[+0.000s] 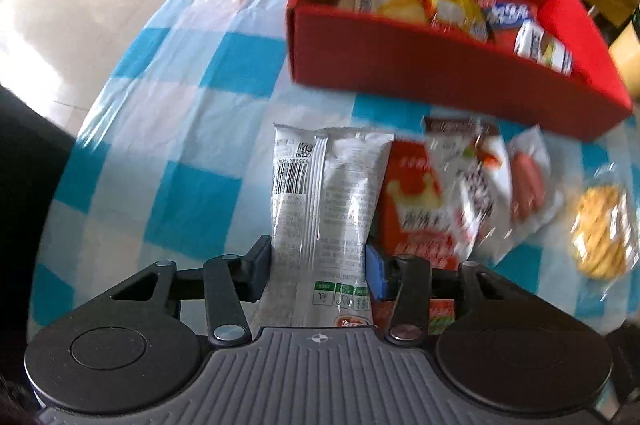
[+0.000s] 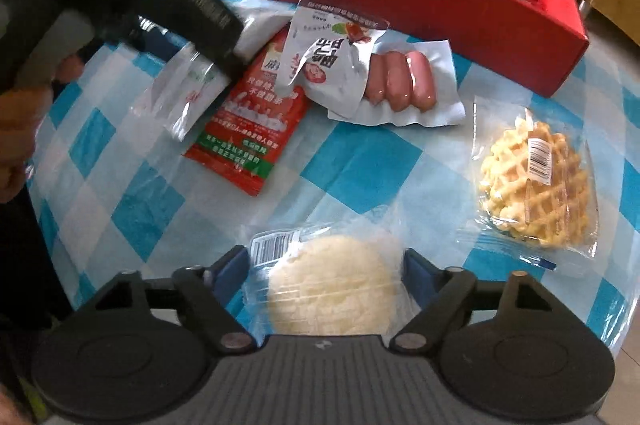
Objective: Organize snacks
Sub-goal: 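Grasp the white bread bag with the left tool while the right tool grasps the round bread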
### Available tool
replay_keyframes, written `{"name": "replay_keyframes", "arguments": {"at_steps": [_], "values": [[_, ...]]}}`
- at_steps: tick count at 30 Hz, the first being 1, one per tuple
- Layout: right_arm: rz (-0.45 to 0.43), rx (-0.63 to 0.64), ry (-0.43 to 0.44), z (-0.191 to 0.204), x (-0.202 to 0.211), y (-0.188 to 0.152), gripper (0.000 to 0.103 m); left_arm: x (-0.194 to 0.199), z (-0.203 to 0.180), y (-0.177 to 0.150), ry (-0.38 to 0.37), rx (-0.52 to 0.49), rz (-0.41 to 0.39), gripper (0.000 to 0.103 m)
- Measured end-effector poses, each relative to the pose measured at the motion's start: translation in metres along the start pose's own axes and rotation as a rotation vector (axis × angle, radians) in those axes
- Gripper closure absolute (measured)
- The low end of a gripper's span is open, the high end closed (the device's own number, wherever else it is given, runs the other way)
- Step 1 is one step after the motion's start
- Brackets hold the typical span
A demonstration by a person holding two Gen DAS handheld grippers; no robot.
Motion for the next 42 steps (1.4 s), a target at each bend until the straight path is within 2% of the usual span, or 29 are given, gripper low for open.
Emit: {"name": "replay_keyframes", "arguments": {"at_steps": [4,9,11,12,15,17,19,21,23,26,28,31,34,42], "values": [[-0.008,0.003,-0.001,-0.001,0.003,-0.001,0.031,0.006,0.003,-0.012,0.007,-0.013,0.014,0.049],[-0.006,-0.003,0.006,0.0,0.003,-0.002,0.03,0.005,0.006,-0.02,0.018,-0.034,0.028,0.042],[-0.007,0.002,-0.001,0.001,0.0,-0.002,0.03,0.004,0.007,-0.016,0.042,-0.039,0.013,0.027],[-0.008,0.001,-0.004,0.002,0.001,-0.002,0.029,0.004,0.006,-0.015,0.051,-0.043,0.006,0.023],[-0.012,0.005,-0.013,0.003,-0.001,-0.003,0.023,-0.002,0.004,-0.016,0.083,-0.069,0.009,0.02],[-0.013,0.021,-0.013,0.005,-0.003,-0.005,0.017,-0.002,0.004,-0.016,0.115,-0.092,-0.007,0.013],[-0.021,0.048,-0.016,0.011,-0.006,-0.007,0.006,-0.002,0.005,-0.019,0.117,-0.096,-0.013,0.014],[-0.029,0.092,-0.039,0.017,-0.009,-0.011,0.002,-0.001,0.007,-0.023,0.102,-0.086,-0.021,0.016],[-0.047,0.136,-0.083,0.023,-0.01,-0.015,0.002,0.003,0.005,-0.027,0.076,-0.089,-0.028,0.026],[-0.056,0.089,-0.063,0.019,-0.009,-0.014,0.002,0.004,0.0,-0.027,0.023,-0.084,-0.022,0.042],[-0.055,0.061,-0.054,0.014,-0.006,-0.013,0.006,0.004,-0.004,-0.028,0.027,-0.101,-0.013,0.046],[-0.069,0.022,-0.078,0.005,-0.002,-0.011,0.02,0.006,-0.007,-0.029,0.026,-0.111,-0.011,0.05],[-0.082,-0.013,-0.079,-0.001,0.002,-0.01,0.025,0.008,-0.007,-0.028,0.019,-0.11,-0.015,0.054],[-0.106,-0.05,-0.062,0.0,0.013,-0.008,0.028,0.02,-0.009,-0.024,-0.014,-0.085,-0.045,0.055]]}}
Point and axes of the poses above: each gripper's, at about its wrist camera, not at the fingertips, and x roughly against the way its jaws point, z to its left, y to its top, the point moved 8 cm from there along -x, roughly the way its jaws point, and after that the axes turned 11 degrees about -y, right-handed, at the moved point
